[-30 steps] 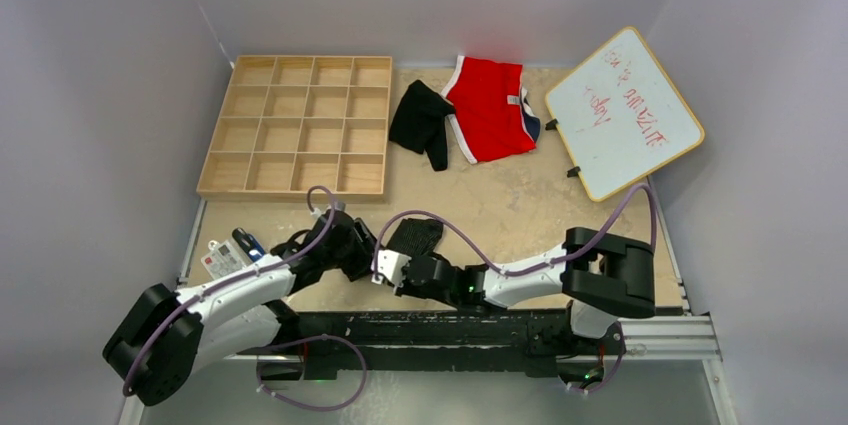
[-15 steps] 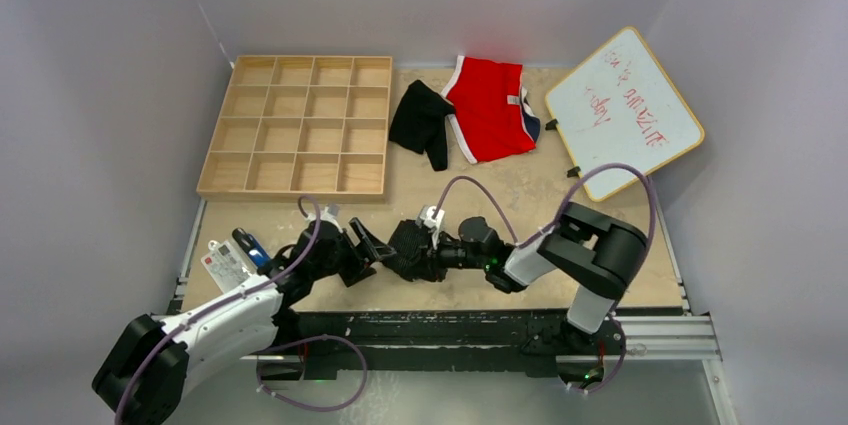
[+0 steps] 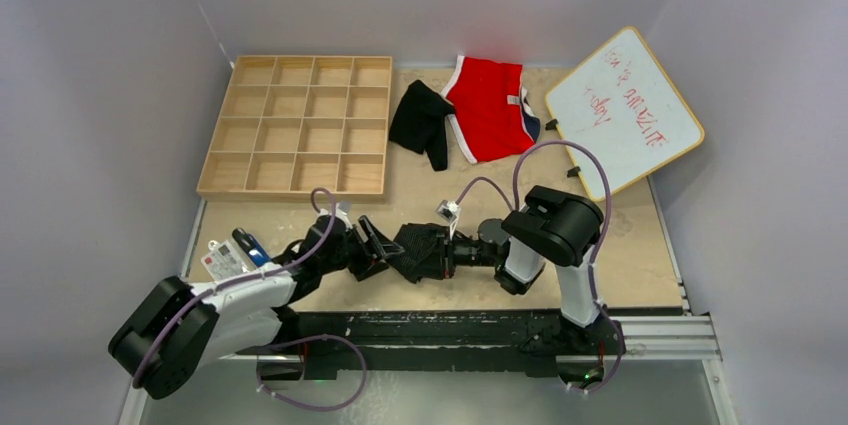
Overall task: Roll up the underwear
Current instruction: Roll the underwear to the center of the board.
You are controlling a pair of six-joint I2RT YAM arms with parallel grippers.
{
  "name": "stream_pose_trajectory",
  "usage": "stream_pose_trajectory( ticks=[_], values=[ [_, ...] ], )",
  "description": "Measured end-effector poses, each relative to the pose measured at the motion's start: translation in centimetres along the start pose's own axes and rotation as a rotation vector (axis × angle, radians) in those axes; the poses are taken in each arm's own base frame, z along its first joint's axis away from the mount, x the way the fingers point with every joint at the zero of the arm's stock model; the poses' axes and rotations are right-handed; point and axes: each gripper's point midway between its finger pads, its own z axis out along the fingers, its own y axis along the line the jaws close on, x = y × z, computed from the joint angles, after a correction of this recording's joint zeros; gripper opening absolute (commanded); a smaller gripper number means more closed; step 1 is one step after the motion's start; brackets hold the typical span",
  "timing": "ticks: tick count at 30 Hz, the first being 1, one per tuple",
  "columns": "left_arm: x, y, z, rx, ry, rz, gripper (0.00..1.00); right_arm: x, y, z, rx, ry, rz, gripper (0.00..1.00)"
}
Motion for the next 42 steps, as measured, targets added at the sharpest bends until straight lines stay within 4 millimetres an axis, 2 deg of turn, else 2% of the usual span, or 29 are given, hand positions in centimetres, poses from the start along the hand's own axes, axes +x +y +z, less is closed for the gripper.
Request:
stream_pose_trajectory(
  ticks=[3,9,12,15,16,19,24,28,30,34,39,42],
  values=[
    [0.1,-0.3,0.7,0.019,0.014,-0.004,0.57,0.1,-0.1,0.0,-0.004,-0.003,0.033,0.22],
    [0.5,0.0,1.8,0.012,0.049,-0.019,0.26,0.0,0.0,0.0,-0.007,-0.002,0.061,0.27],
    [0.6,0.3,2.0,0.001,0.055,-0.023,0.16,-0.1,0.1,0.0,-0.010,-0.002,0.060,0.38],
    [0.6,0.4,1.9,-0.014,0.056,-0.022,0.09,-0.4,0.4,-0.1,-0.012,0.001,0.043,0.55],
    [0.5,0.4,1.9,-0.022,0.056,-0.023,0.06,-0.5,0.6,-0.3,-0.010,0.004,0.034,0.58],
    [0.3,0.4,1.7,-0.049,0.052,-0.016,0.03,-1.2,1.3,-0.9,0.004,0.006,-0.025,0.62],
    [-0.1,0.6,1.1,-0.098,0.035,-0.002,0.00,-3.9,2.5,-1.9,0.083,-0.002,-0.229,0.65],
    [-0.2,0.7,1.0,-0.138,0.035,-0.009,0.00,-6.3,3.6,-1.4,0.188,0.013,-0.450,0.65],
    [-0.3,0.8,0.9,-0.156,0.038,-0.014,0.00,-6.7,4.3,-0.8,0.229,0.032,-0.555,0.64],
    [-0.2,1.0,0.9,-0.180,0.043,-0.029,0.00,-4.7,4.7,0.5,0.298,0.116,-0.711,0.61],
    [-0.1,1.0,1.0,-0.195,0.051,-0.044,0.00,-1.2,3.5,1.9,0.378,0.258,-0.855,0.57],
    [-0.1,1.1,1.1,-0.197,0.053,-0.050,0.00,-0.5,2.4,2.2,0.425,0.298,-0.903,0.53]
  ],
)
